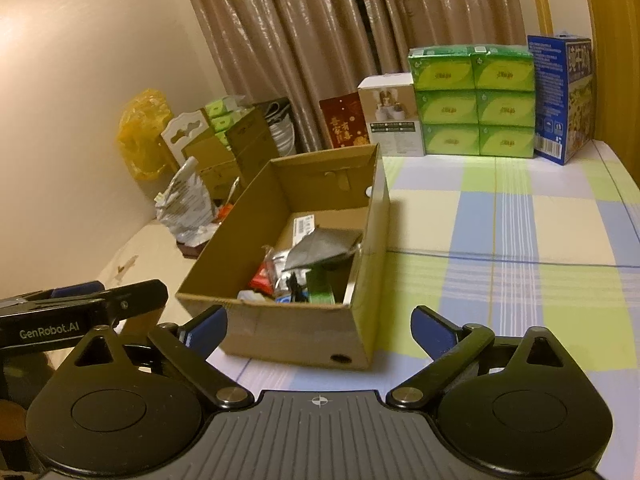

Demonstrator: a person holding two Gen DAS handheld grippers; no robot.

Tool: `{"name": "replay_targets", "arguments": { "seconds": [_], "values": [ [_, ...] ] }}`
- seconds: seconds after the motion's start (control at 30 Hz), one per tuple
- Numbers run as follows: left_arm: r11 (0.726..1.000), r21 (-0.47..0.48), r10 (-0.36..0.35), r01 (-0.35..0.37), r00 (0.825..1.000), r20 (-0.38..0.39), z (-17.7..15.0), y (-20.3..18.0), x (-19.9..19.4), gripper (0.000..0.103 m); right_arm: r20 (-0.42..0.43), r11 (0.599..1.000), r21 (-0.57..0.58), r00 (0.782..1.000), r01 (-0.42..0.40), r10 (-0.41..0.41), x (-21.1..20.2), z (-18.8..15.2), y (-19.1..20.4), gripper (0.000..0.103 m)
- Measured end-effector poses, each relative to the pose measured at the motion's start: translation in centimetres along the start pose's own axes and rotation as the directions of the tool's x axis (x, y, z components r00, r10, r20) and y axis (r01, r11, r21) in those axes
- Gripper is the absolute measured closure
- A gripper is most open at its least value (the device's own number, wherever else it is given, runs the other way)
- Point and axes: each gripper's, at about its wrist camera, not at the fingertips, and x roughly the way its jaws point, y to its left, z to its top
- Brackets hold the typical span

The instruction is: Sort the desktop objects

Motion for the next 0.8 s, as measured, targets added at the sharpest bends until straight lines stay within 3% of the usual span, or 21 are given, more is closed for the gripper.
{"name": "replay_targets", "arguments": {
  "seconds": [0.37, 0.8],
  "values": [
    [0.997, -0.063, 0.038, -0.038, 0.999, -0.003, -1.1, -0.8, -4.0, 0.001, 0.019, 1.000, -0.016, 1.000, -0.001, 0.001, -2.8, -1.4, 0.4, 0.005],
    [0.996, -0.050, 0.074, -0.076, 0.997, -0.025, -2.3, -1.3, -5.6, 0.001, 0.015, 0.997, -0.073, 1.000, 0.006, -0.005, -4.1, -2.4, 1.6, 0.002]
  ]
}}
